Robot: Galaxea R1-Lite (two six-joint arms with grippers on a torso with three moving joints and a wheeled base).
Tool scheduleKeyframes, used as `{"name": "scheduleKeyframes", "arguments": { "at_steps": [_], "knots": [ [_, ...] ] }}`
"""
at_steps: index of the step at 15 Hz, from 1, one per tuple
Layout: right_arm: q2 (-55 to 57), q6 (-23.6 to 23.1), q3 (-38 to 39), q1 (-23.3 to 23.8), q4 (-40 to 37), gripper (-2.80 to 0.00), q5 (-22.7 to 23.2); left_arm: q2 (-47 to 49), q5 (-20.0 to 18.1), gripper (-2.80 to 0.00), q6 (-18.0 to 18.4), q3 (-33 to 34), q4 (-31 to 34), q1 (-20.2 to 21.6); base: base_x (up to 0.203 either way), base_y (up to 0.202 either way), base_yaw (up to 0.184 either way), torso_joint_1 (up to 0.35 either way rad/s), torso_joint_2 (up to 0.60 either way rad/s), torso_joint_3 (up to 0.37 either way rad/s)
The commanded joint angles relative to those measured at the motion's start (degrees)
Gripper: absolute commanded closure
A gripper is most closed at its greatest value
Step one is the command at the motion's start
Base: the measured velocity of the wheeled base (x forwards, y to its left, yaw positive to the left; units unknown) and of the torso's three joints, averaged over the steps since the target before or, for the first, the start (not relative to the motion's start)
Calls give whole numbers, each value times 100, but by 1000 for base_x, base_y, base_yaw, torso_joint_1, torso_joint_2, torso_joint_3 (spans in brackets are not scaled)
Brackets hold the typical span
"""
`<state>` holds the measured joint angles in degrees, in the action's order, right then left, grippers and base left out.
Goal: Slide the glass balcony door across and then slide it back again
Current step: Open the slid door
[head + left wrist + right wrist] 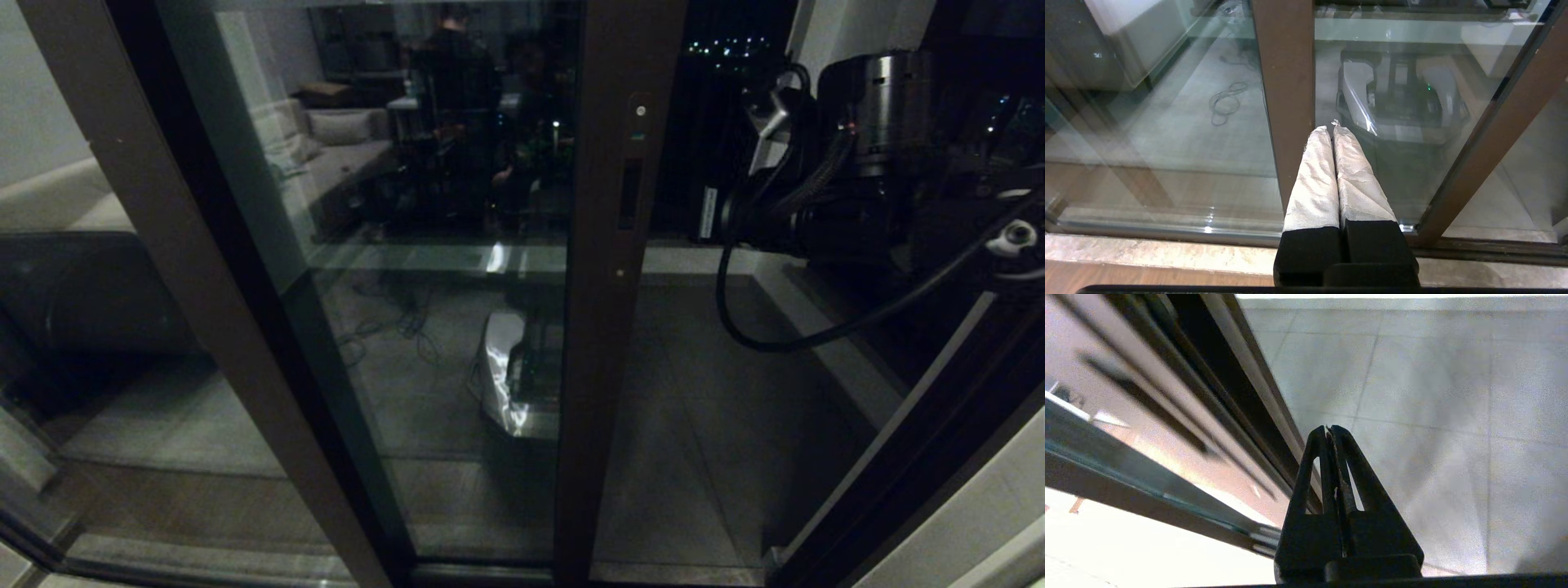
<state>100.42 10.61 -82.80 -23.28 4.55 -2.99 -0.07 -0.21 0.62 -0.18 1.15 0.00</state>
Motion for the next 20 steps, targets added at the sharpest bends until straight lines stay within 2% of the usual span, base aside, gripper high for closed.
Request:
{"name": "scheduleKeyframes", "arguments": {
  "at_steps": [1, 5, 8, 9, 11, 12, 13, 14, 16, 18, 20],
  "knots": [
    [-897, -1, 612, 25, 1, 0, 8, -1, 2, 0, -1, 1, 7, 0, 0, 0, 0, 0, 0, 0],
    [-2856, -49, 1587, 13, -365, 0, -11, -1, 3, 0, -1, 1, 1, 0, 0, 0, 0, 0, 0, 0],
    [-4730, -299, 1902, 39, -1596, 0, -162, -1, -5, 0, -1, 1, 8, 0, 0, 0, 0, 0, 0, 0],
    [-5324, -615, 1950, 48, -2020, 0, -320, -1, 3, 0, -1, 1, 8, 0, 0, 0, 0, 0, 0, 0],
    [-6410, -1555, 2025, 177, -2709, 0, -750, -1, -6, 0, -1, 1, 8, 0, 0, 0, 0, 0, 0, 0],
    [-6744, -1934, 2043, 450, -2895, 0, -893, -1, 0, 0, -1, 1, 8, 0, 0, 0, 0, 0, 0, 0],
    [-6958, -2237, 2052, 933, -3016, 0, -956, -1, 0, 0, -1, 1, 5, 0, 0, 0, 0, 0, 0, 0],
    [-7211, -2478, 2041, 1406, -3106, 0, -854, -1, 3, 0, -1, 1, -1, 0, 0, 0, 0, 0, 0, 0],
    [-7779, -2703, 2019, 2097, -3435, 0, -294, -1, 3, 0, -1, 1, 8, 0, 0, 0, 0, 0, 0, 0],
    [-8421, -2754, 2031, 2352, -4158, 0, 246, -1, 0, 0, -1, 1, 5, 0, 0, 0, 0, 0, 0, 0],
    [-8947, -2755, 2151, 2399, -4752, 0, 515, -1, 3, 0, -1, 1, 1, 0, 0, 0, 0, 0, 0, 0]
  ]
}}
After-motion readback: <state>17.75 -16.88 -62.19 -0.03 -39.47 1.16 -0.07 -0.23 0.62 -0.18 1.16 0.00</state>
